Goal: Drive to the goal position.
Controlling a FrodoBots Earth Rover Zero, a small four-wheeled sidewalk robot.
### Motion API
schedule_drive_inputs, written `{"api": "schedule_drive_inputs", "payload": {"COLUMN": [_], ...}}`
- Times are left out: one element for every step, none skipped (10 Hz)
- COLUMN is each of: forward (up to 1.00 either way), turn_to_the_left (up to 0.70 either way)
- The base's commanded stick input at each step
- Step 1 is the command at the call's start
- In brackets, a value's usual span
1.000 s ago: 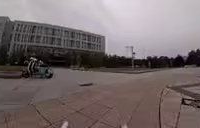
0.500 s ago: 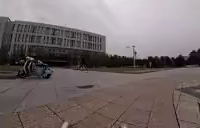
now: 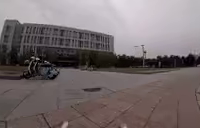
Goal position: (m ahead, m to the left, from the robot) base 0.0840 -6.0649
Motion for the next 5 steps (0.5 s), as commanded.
{"api": "schedule_drive_inputs", "payload": {"forward": [0.7, 0.7, 0.7, 0.7, 0.7], "turn_to_the_left": [0.01, 0.14, 0.35, 0.35, 0.33]}}
